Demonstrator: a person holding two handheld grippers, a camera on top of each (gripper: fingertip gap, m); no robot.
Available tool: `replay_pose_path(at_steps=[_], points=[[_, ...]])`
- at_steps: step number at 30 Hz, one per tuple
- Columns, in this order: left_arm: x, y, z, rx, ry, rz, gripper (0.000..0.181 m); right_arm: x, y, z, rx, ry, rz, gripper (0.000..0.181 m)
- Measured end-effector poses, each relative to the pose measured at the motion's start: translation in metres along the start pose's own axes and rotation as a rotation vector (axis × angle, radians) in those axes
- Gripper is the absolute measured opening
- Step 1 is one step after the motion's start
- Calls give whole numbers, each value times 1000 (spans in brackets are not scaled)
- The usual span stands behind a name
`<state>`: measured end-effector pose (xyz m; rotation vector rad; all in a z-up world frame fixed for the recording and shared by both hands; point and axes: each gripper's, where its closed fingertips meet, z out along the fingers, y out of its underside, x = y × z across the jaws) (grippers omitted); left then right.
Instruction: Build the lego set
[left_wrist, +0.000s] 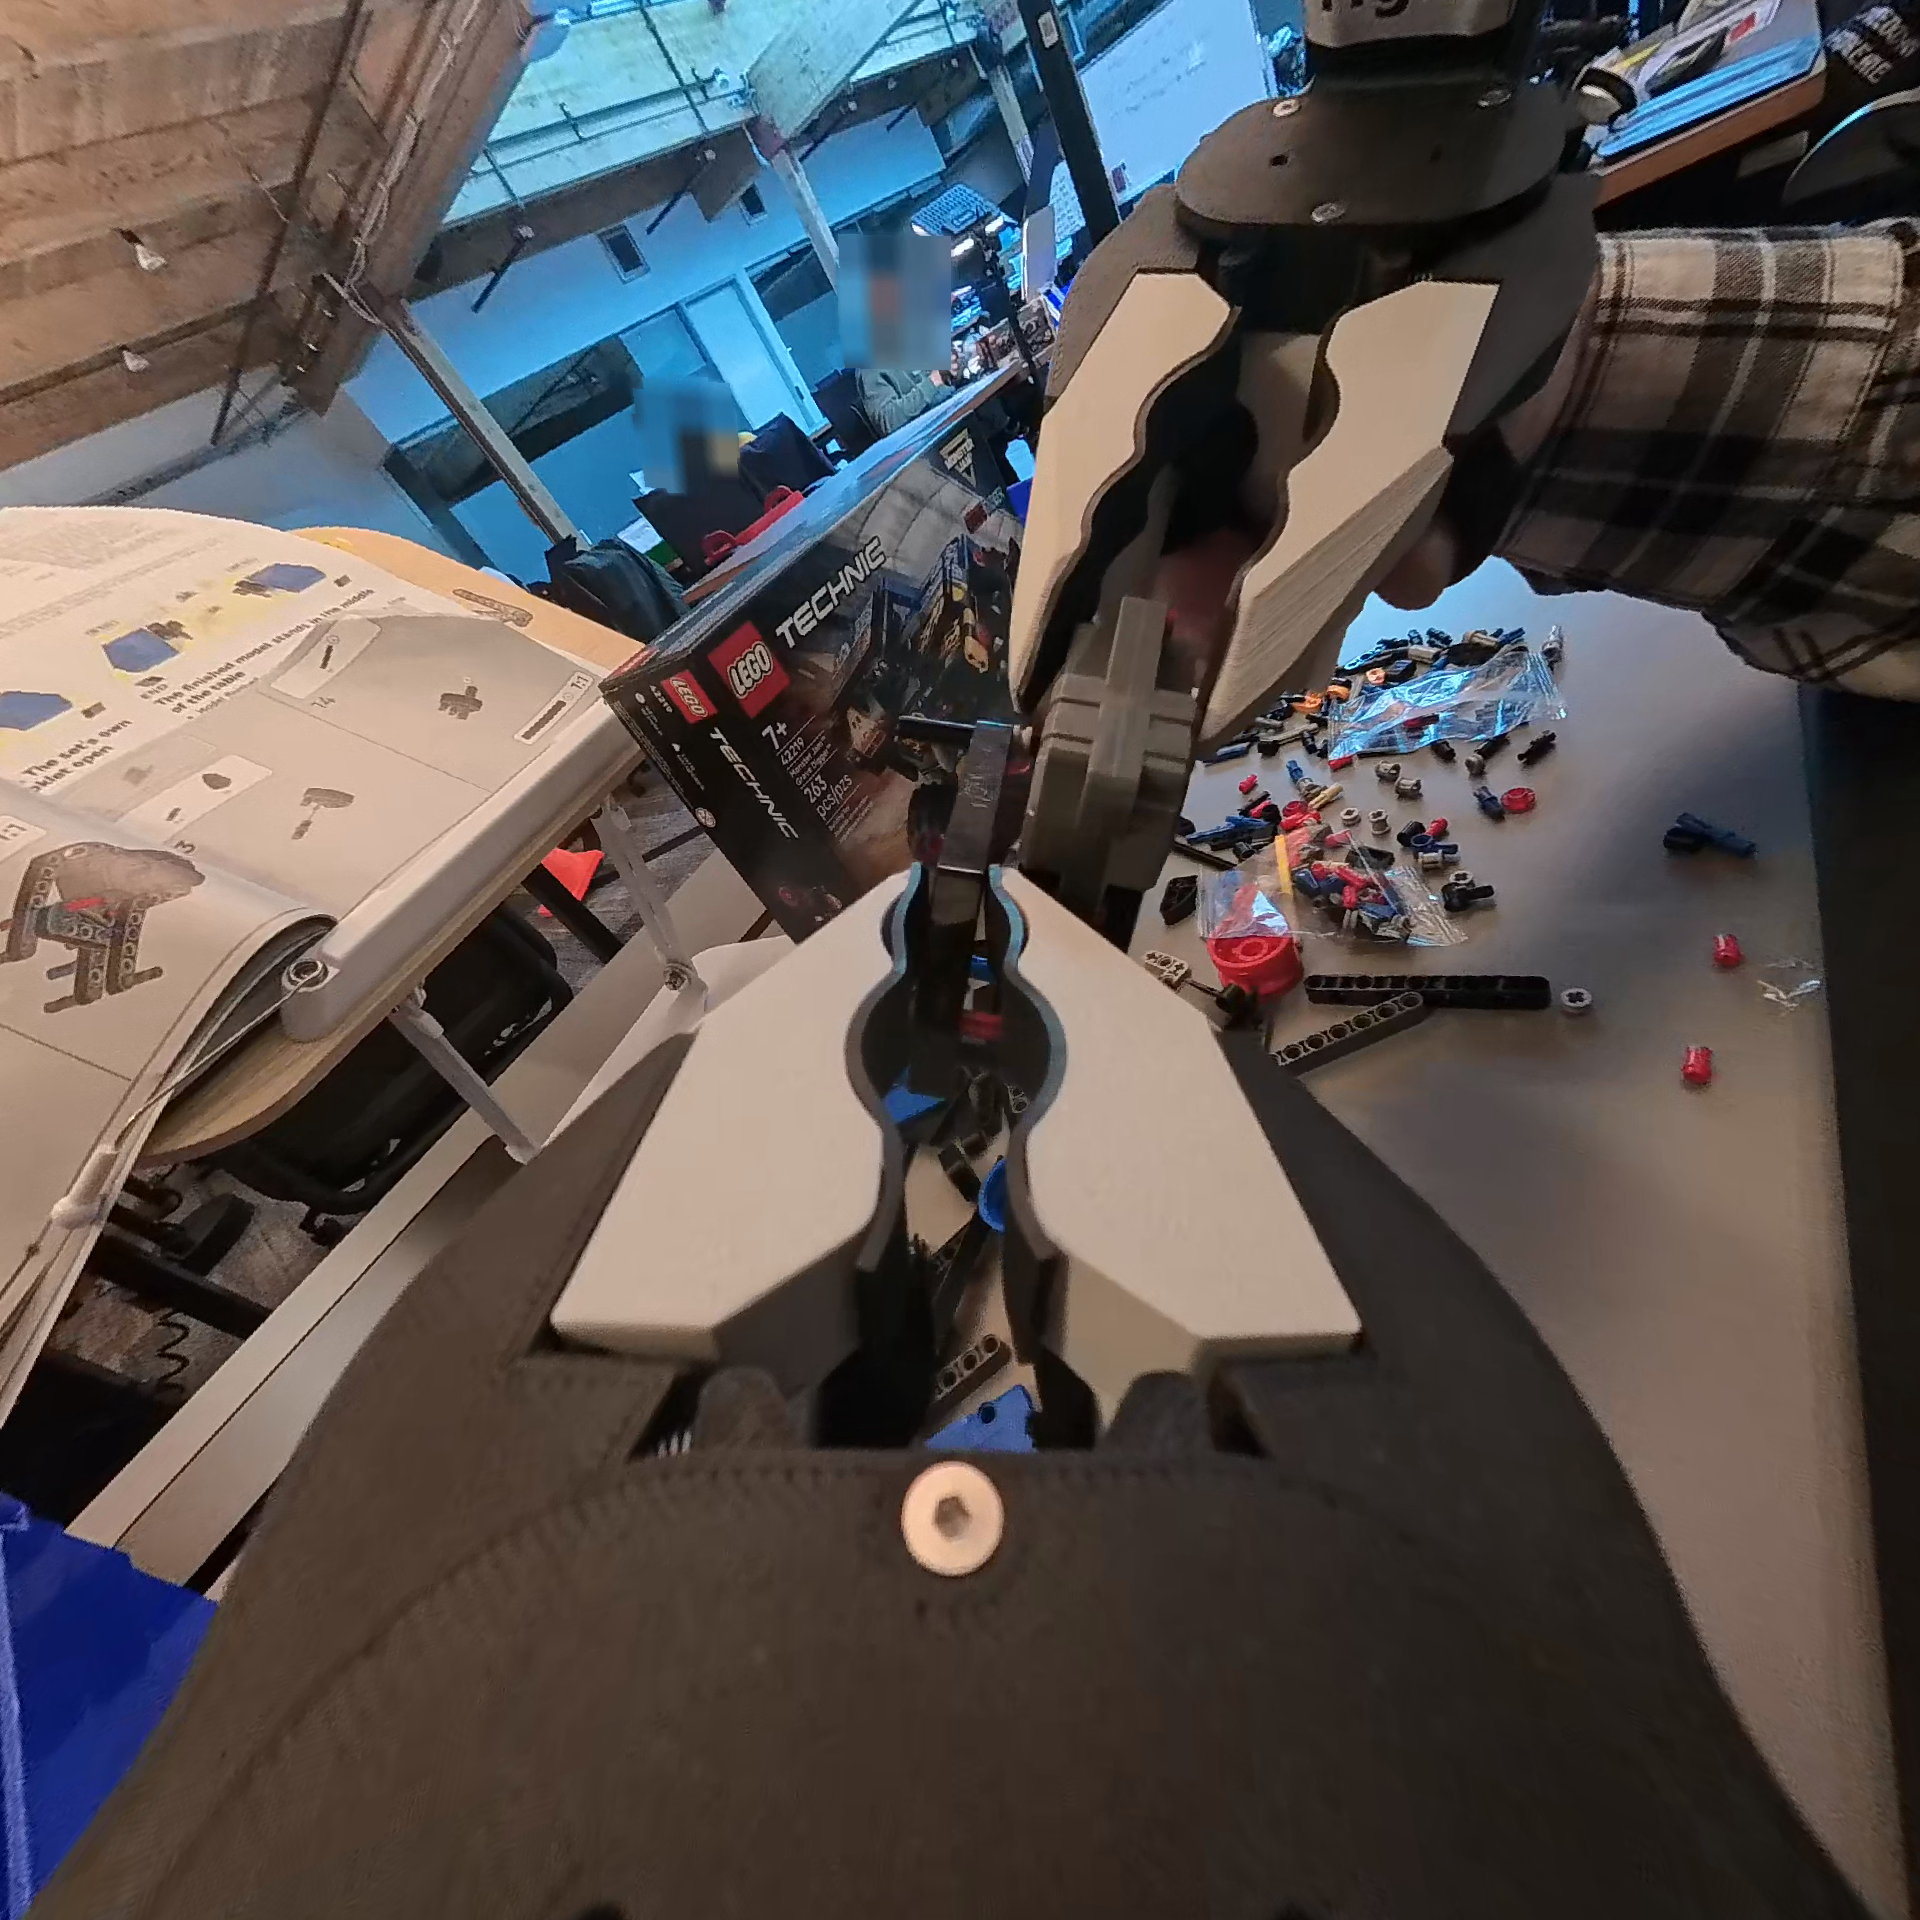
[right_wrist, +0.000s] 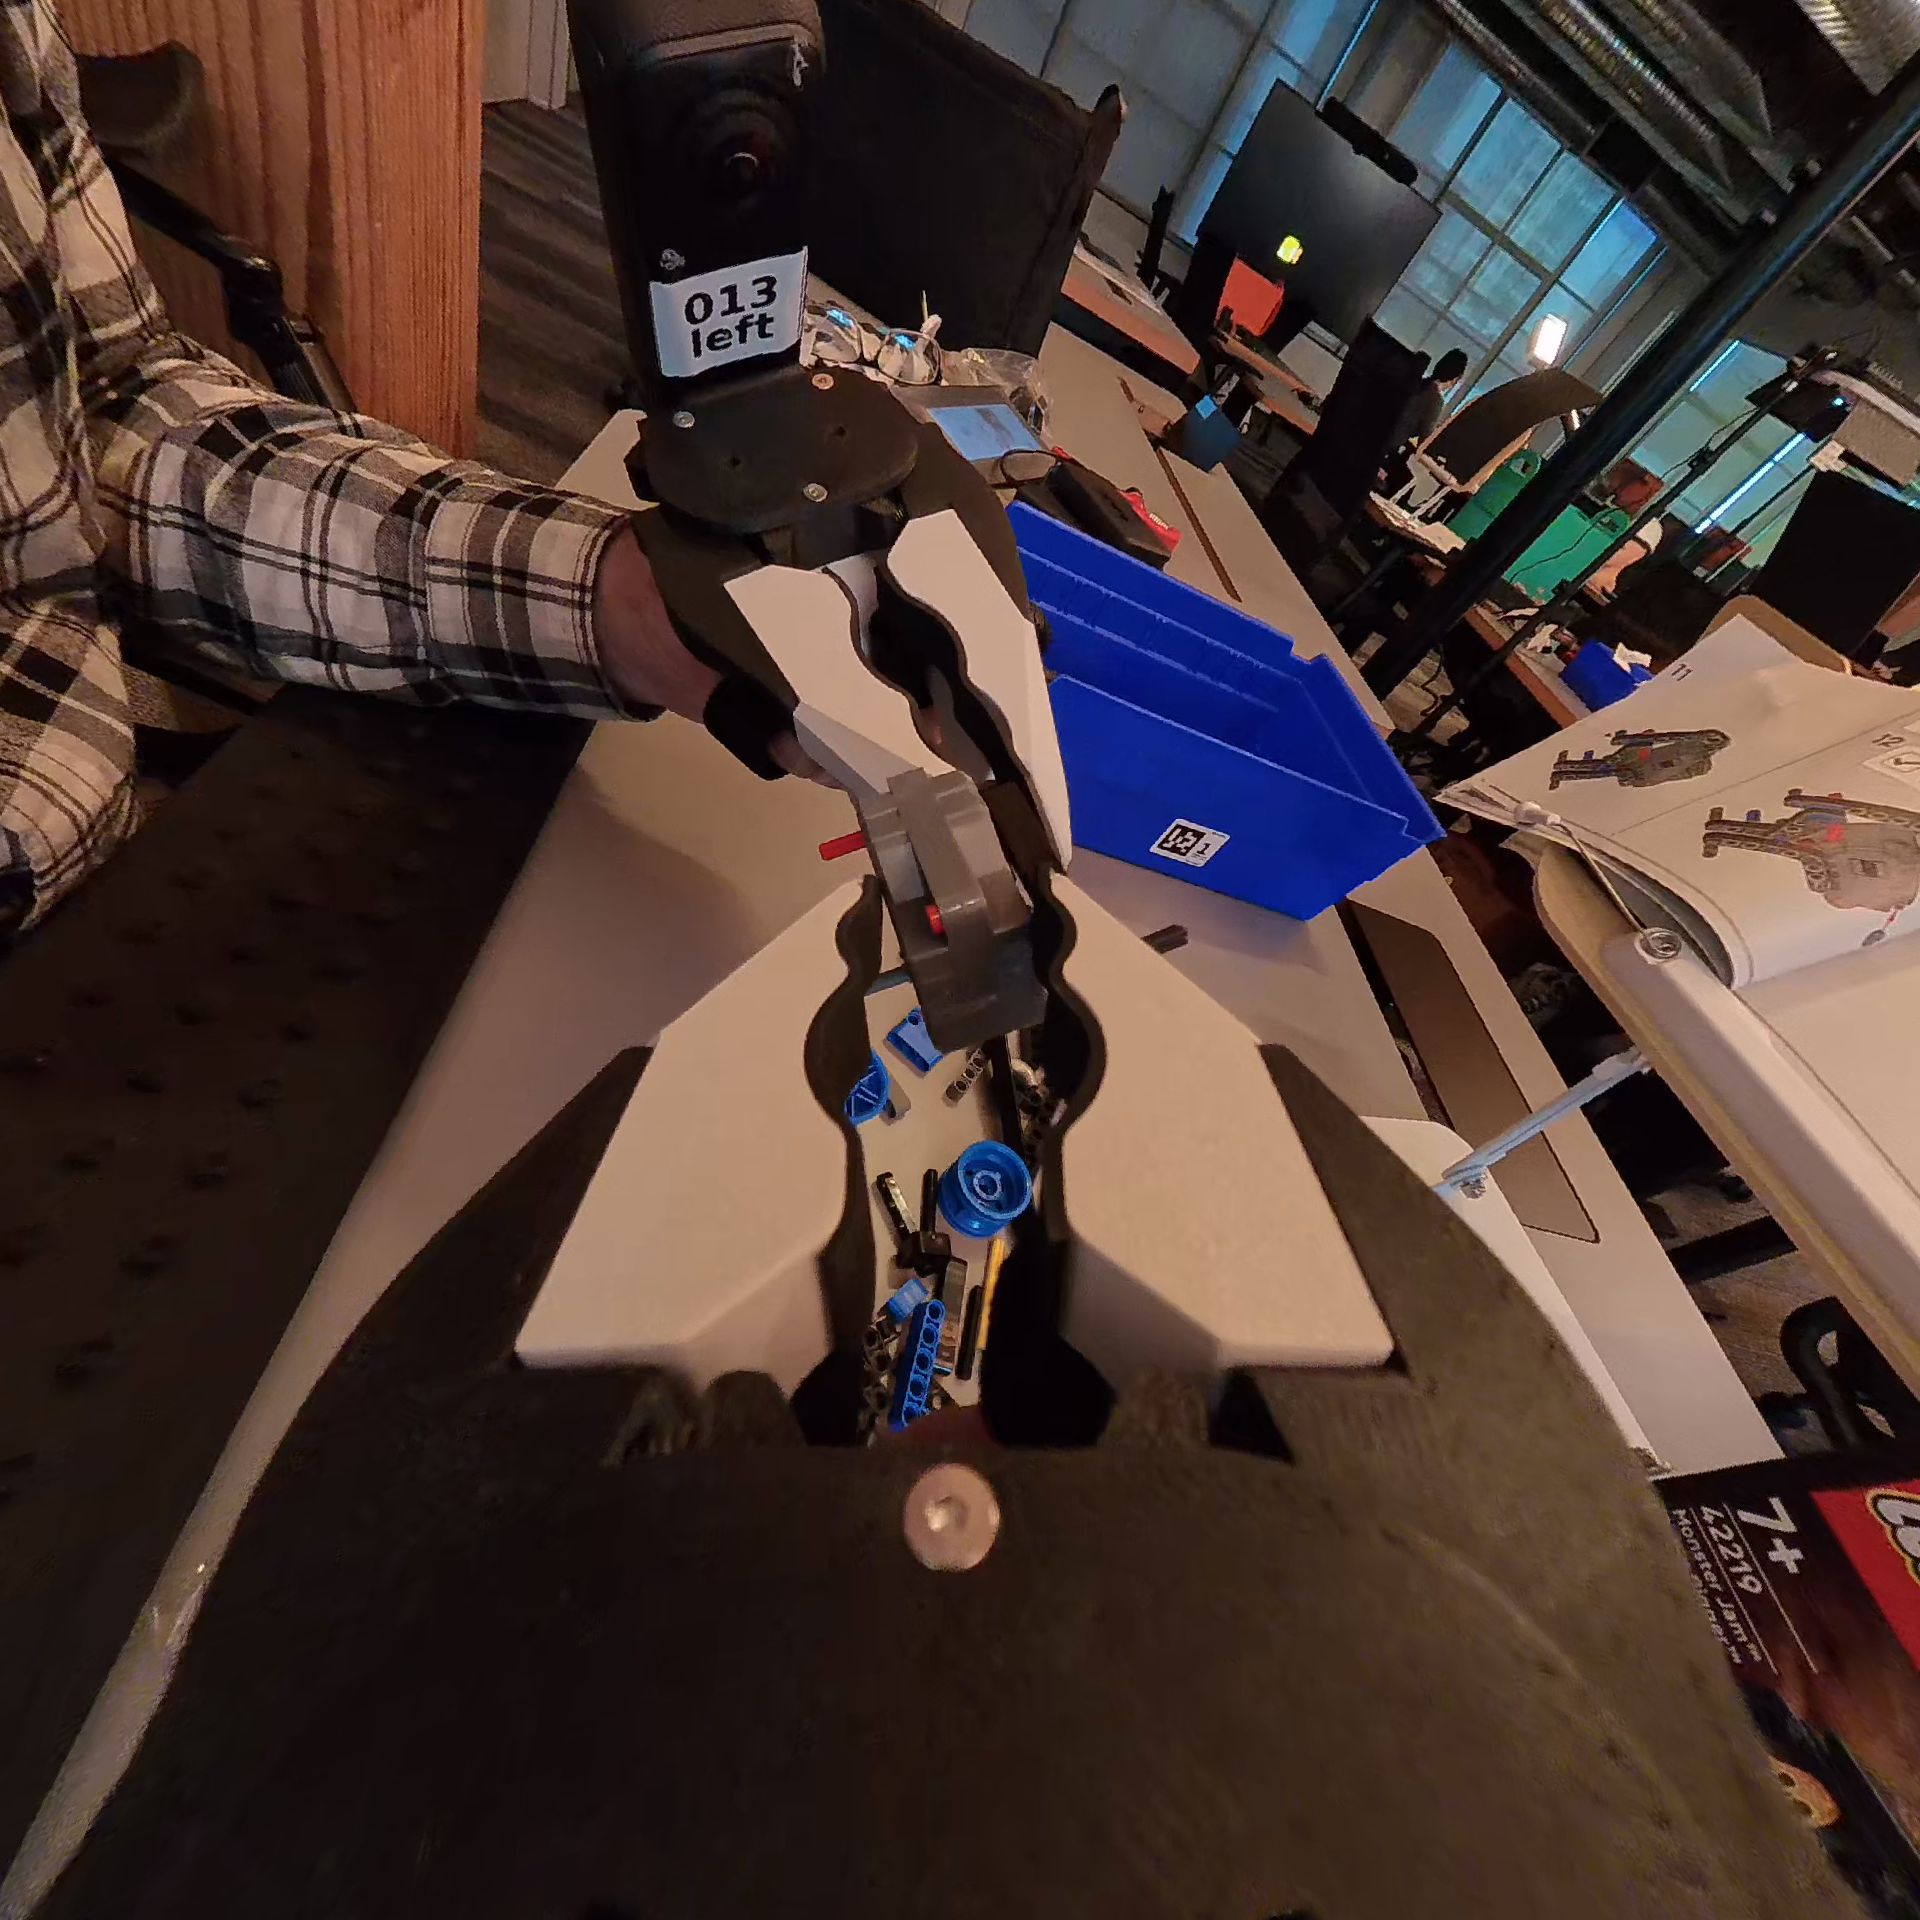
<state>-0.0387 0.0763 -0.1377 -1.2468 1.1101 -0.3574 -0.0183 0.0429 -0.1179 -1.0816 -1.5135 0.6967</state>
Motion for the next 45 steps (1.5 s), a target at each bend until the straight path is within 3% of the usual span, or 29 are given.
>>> replay_pose_path(at_steps=[19, 28, 37, 45], points=[[-7, 0, -1, -3, -43, 19, 5, 13, 0, -1, 25, 63, 16, 31], [-15, 8, 0, -17, -84, -2, 5, 22, 11, 2, 30, 97, 87, 43], [-24, 28, 6, -46, -104, -67, 4, 48, 33, -13, 57, 312, 216, 43], [-17, 38, 24, -61, -67, -86, 5, 52, 56, -16, 12, 392, 325, 44]])
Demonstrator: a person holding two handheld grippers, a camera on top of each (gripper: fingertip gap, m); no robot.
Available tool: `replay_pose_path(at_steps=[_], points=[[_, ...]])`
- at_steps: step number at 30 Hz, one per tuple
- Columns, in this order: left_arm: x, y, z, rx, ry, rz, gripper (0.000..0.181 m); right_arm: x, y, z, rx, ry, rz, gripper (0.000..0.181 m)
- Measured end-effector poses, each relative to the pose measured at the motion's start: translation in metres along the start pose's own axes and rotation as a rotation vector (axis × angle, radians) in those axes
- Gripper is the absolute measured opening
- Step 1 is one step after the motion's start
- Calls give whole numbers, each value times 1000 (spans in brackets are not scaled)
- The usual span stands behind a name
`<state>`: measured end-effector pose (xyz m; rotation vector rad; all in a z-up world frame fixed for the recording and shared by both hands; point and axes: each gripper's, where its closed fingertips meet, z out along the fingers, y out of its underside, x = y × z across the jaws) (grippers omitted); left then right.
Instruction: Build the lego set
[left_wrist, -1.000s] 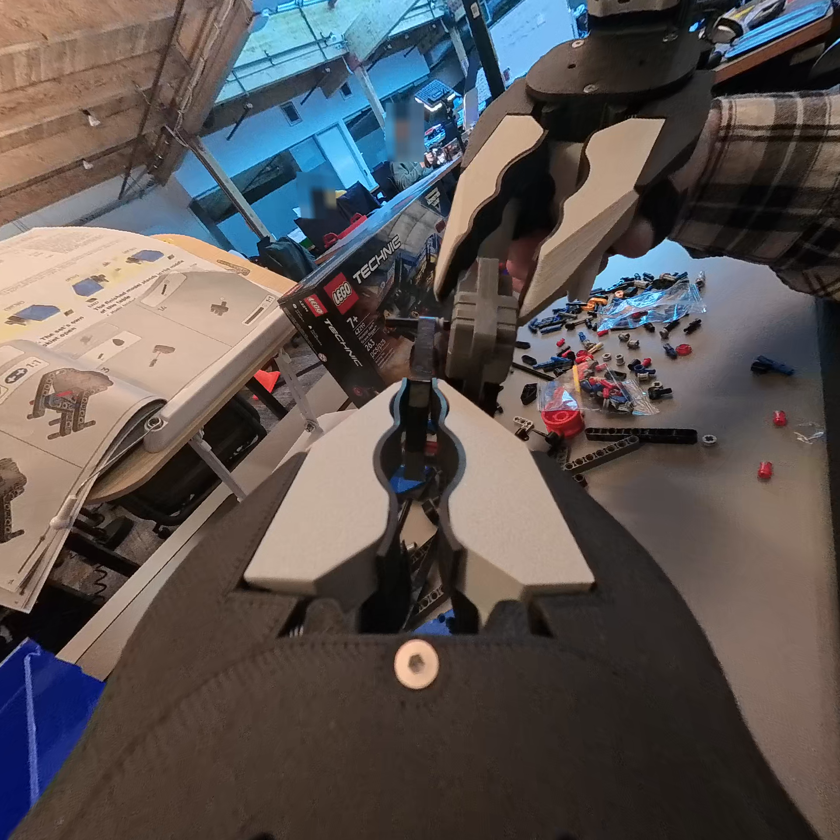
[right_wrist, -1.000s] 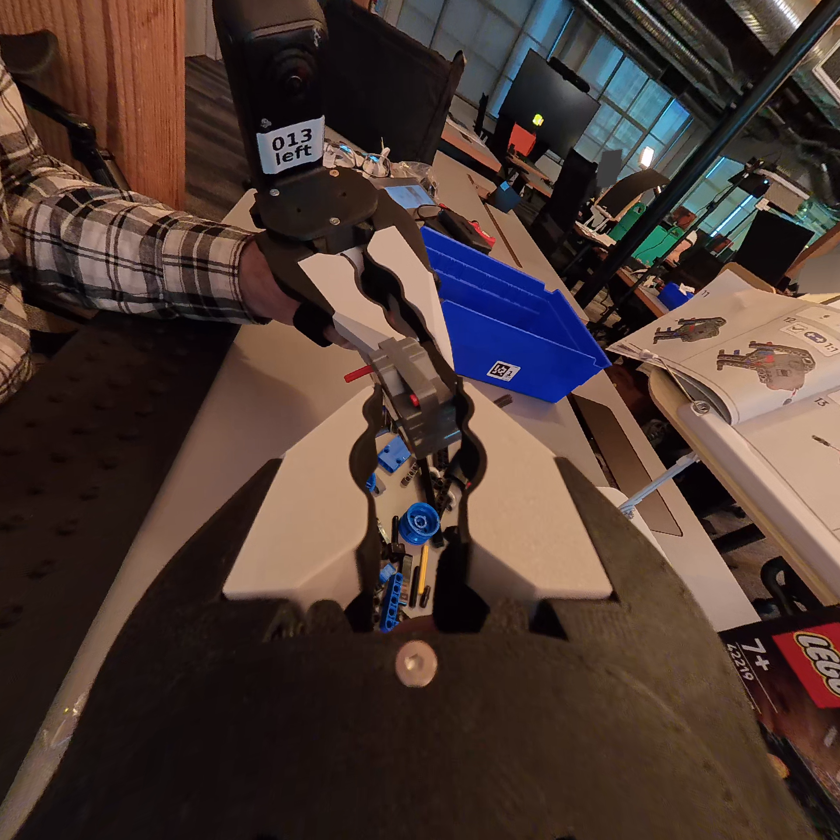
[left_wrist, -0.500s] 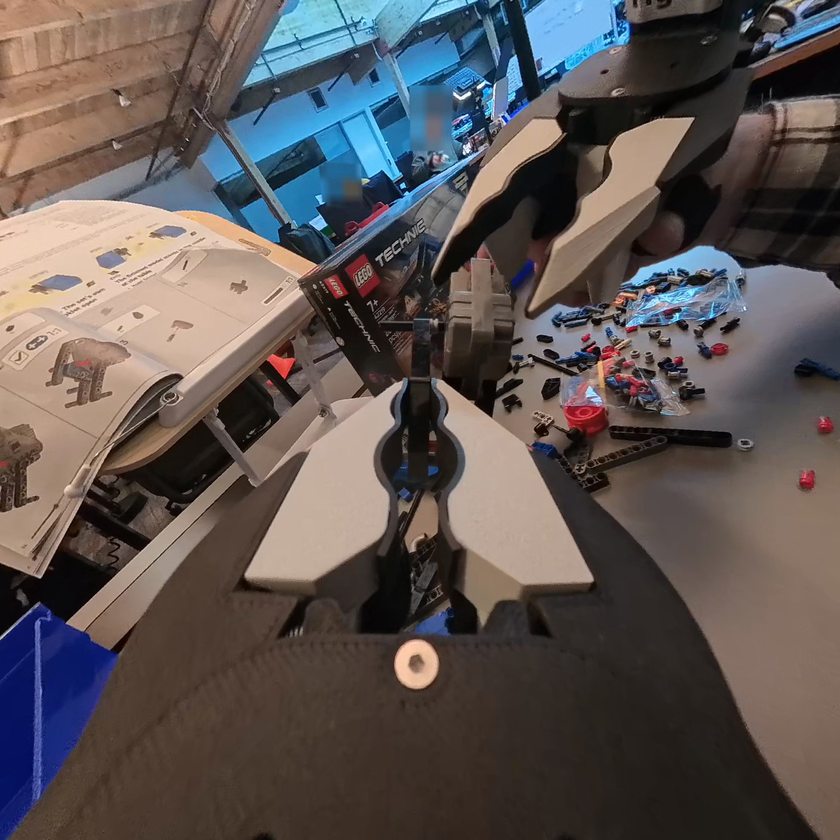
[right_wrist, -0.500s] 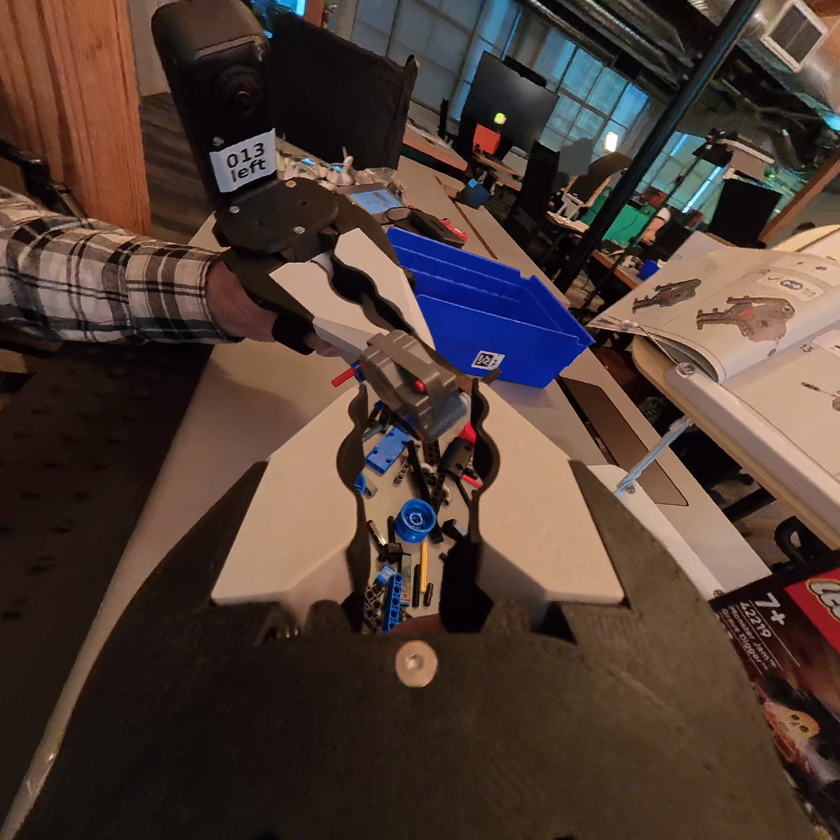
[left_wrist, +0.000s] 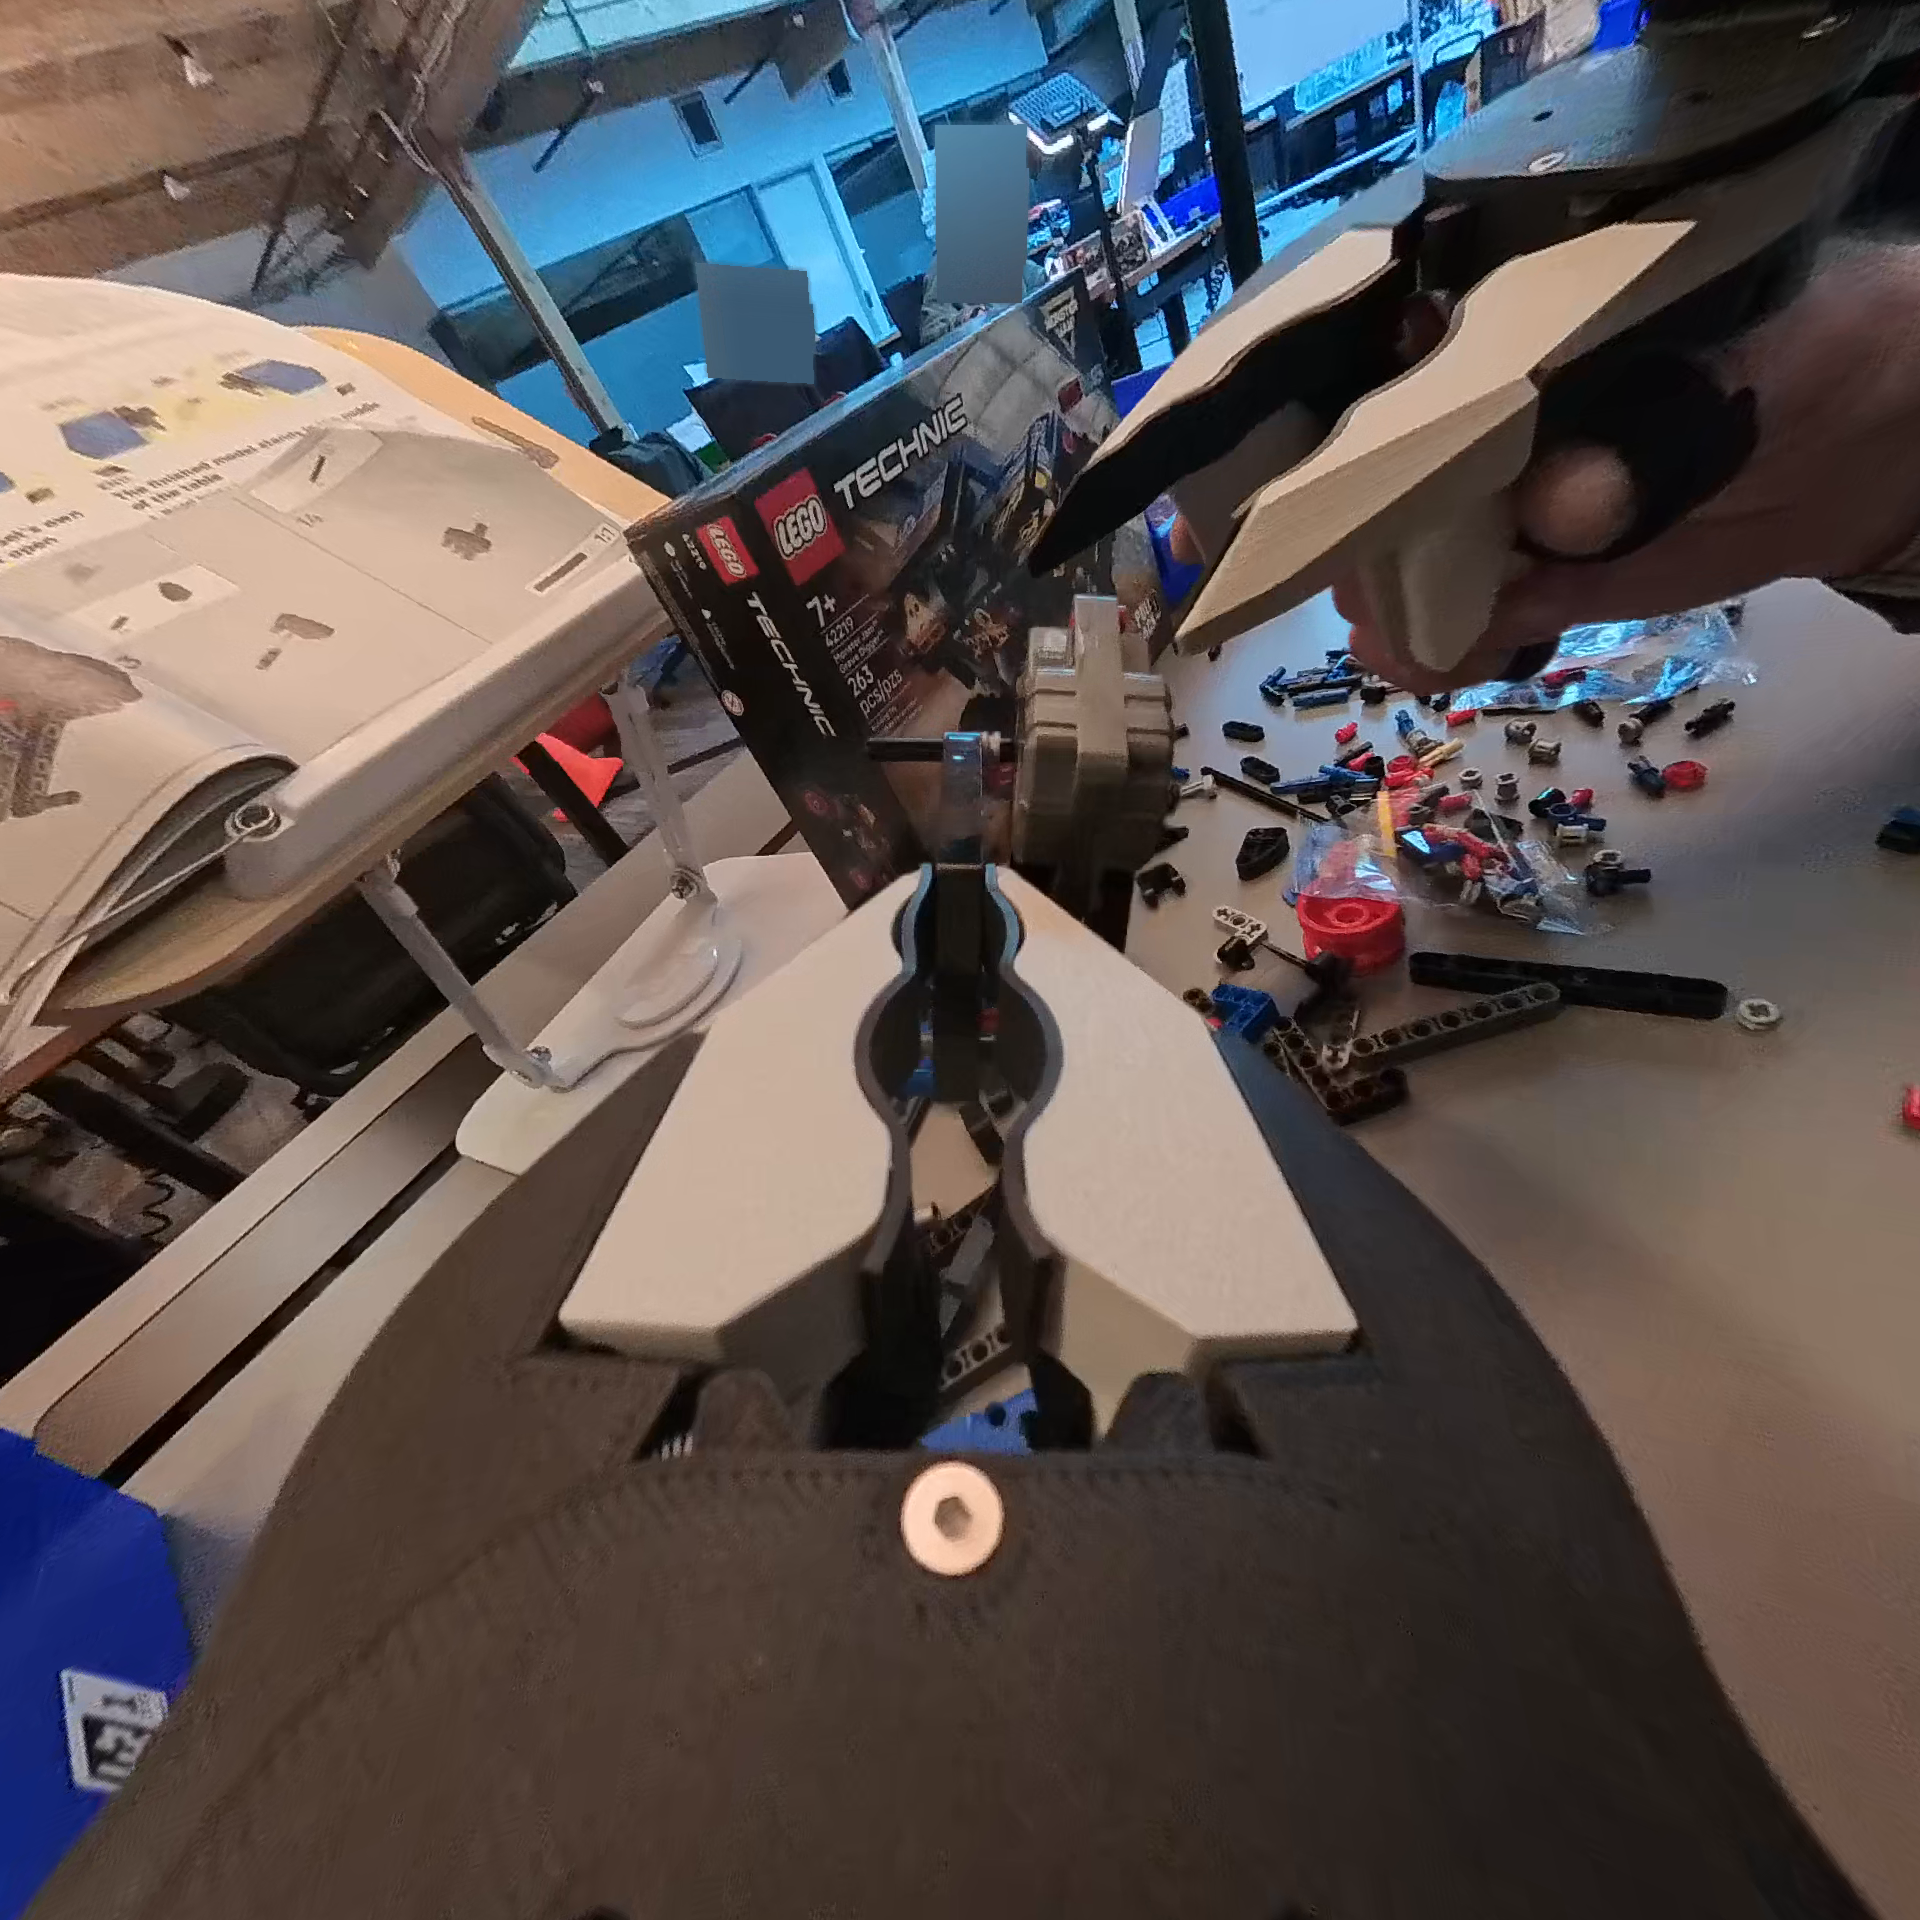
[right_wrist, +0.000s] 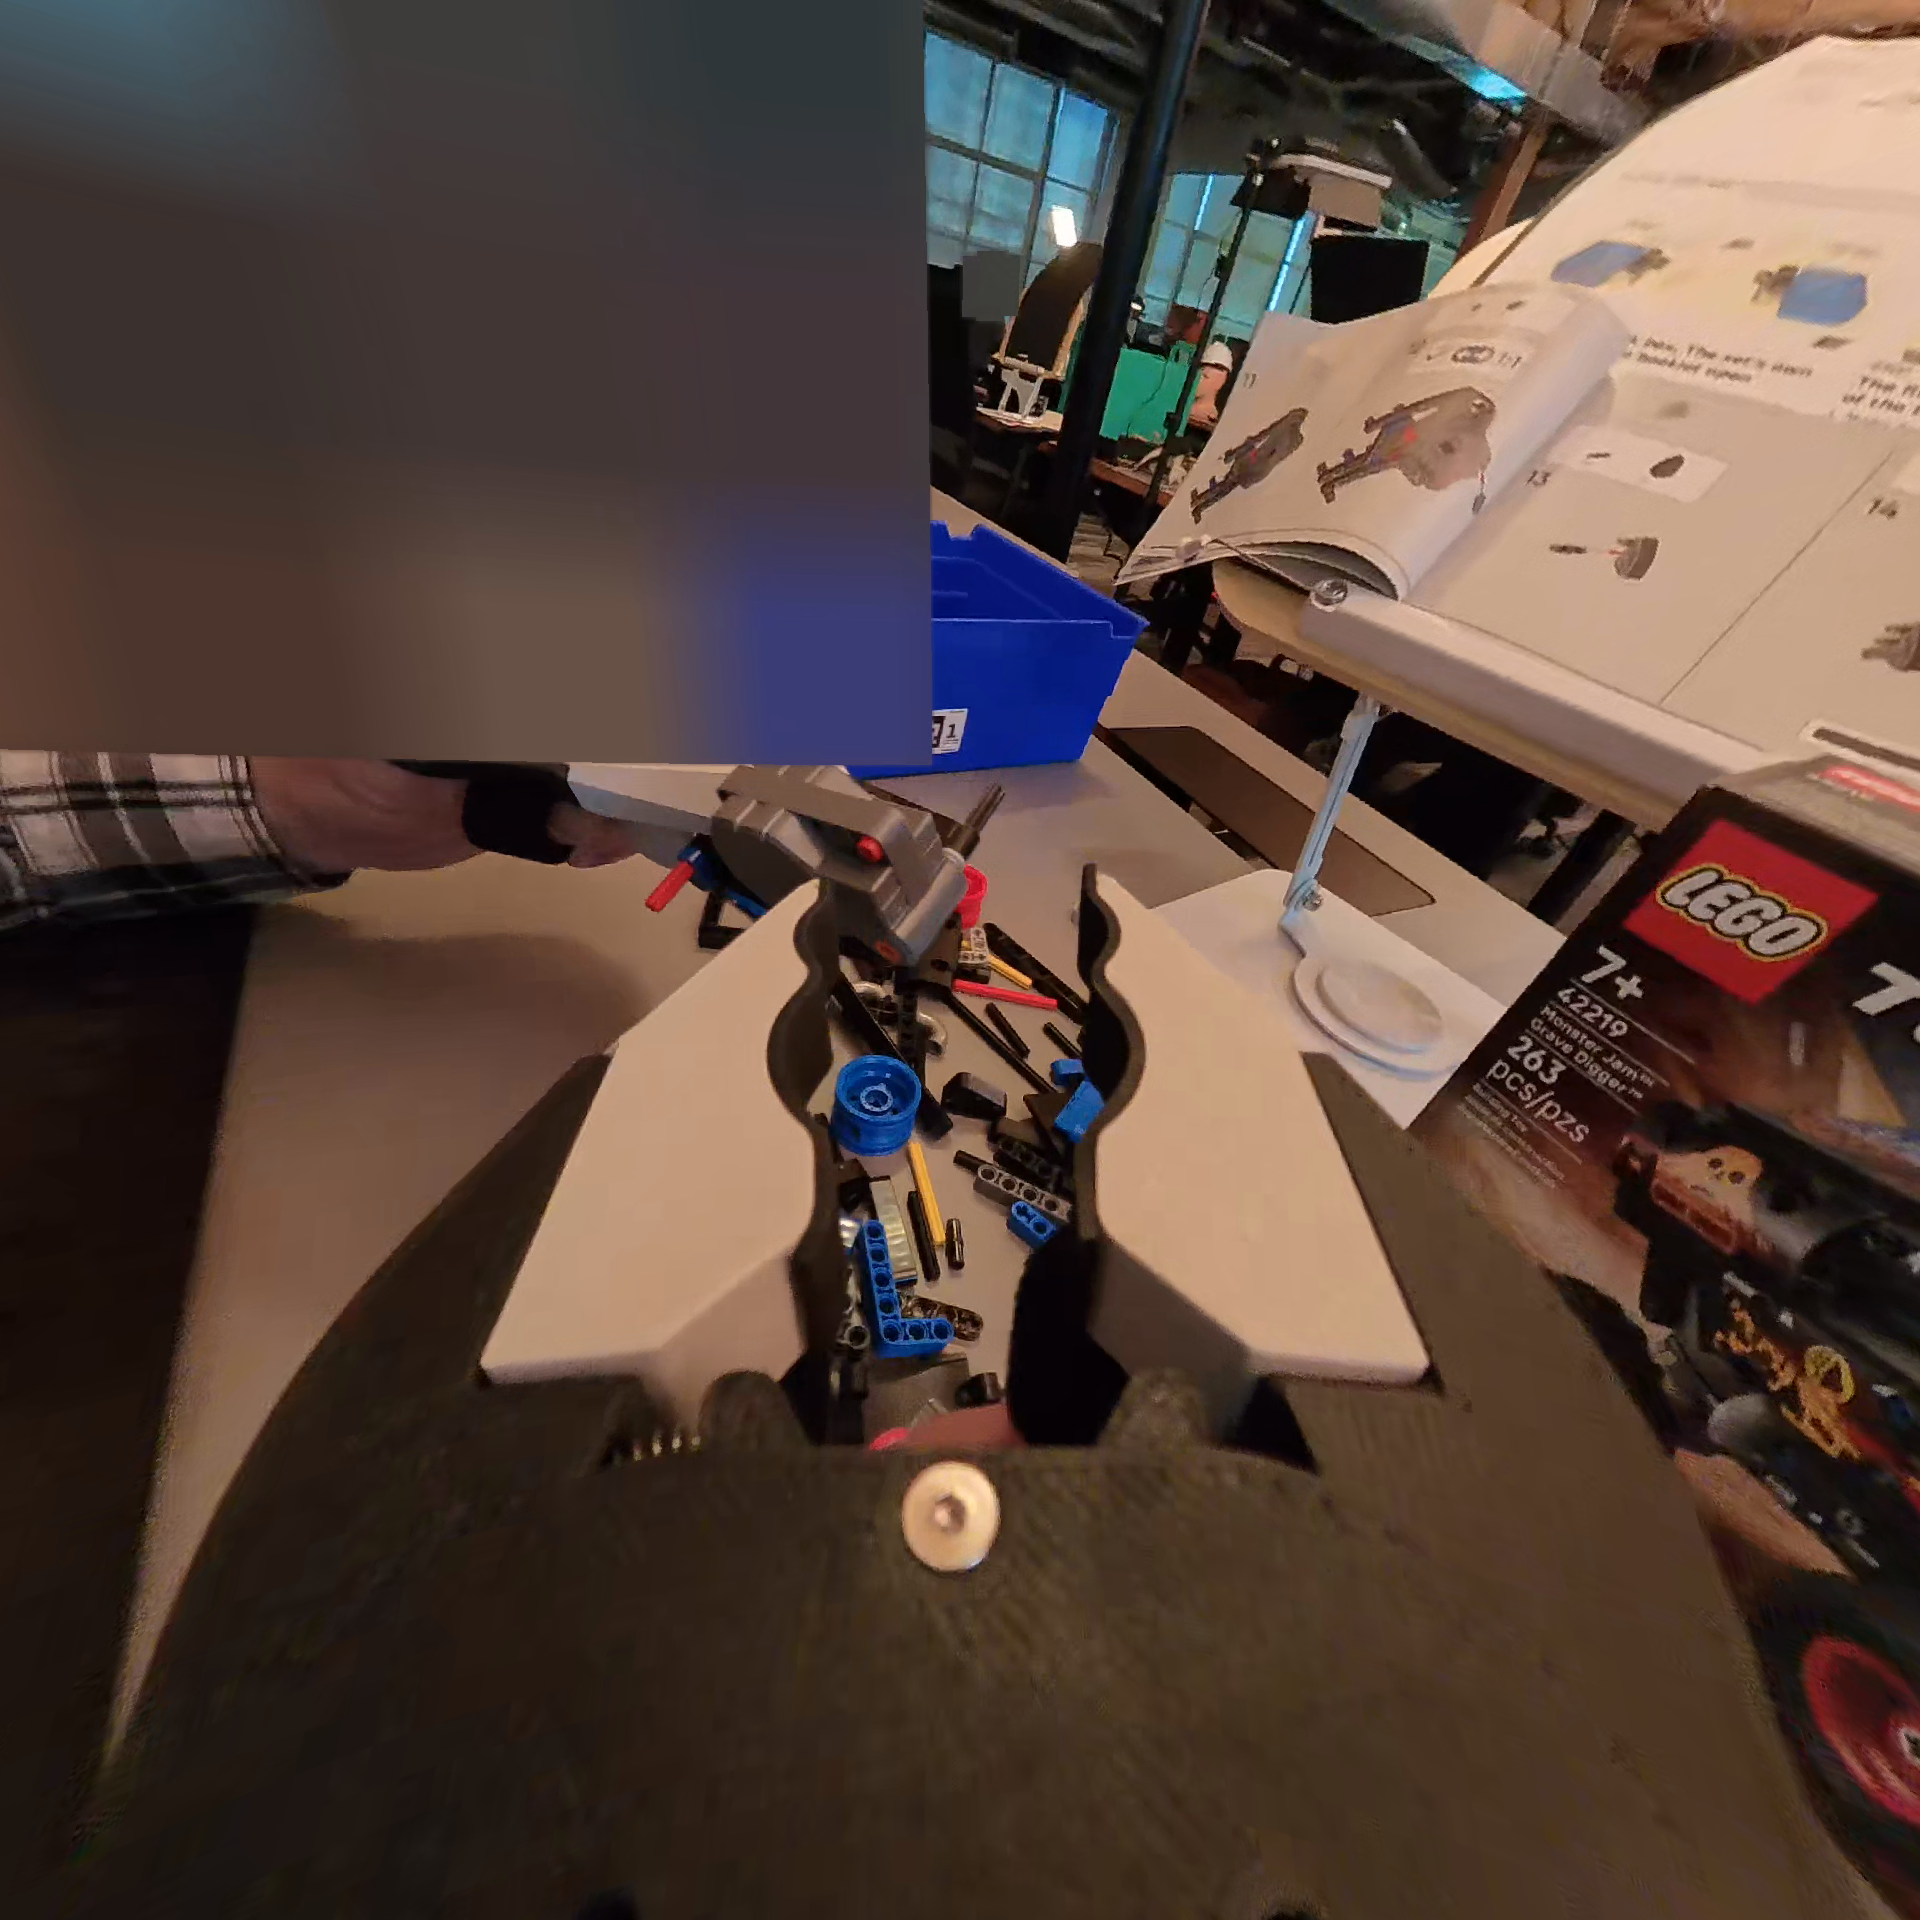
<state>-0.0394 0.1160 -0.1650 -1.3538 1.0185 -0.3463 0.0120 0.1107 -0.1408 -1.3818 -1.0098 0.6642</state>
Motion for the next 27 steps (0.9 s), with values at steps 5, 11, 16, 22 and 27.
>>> replay_pose_path(at_steps=[5, 11, 16, 22, 27], points=[[3, -2, 10, -15, -21, 39, 5, 3, 13, 5, -58, 18, 47, 53], [2, -7, 20, -21, -70, 76, 5, 11, 19, 6, -68, 39, 150, 63], [1, -13, 31, -38, -119, 101, 5, 15, 18, 5, -51, 43, 187, 64], [6, -18, 38, -54, -155, 151, 5, 2, 19, 12, -51, 3, 202, 76], [8, -24, 42, -41, -177, 157, 5, 8, 24, 14, -63, 48, 209, 73]])
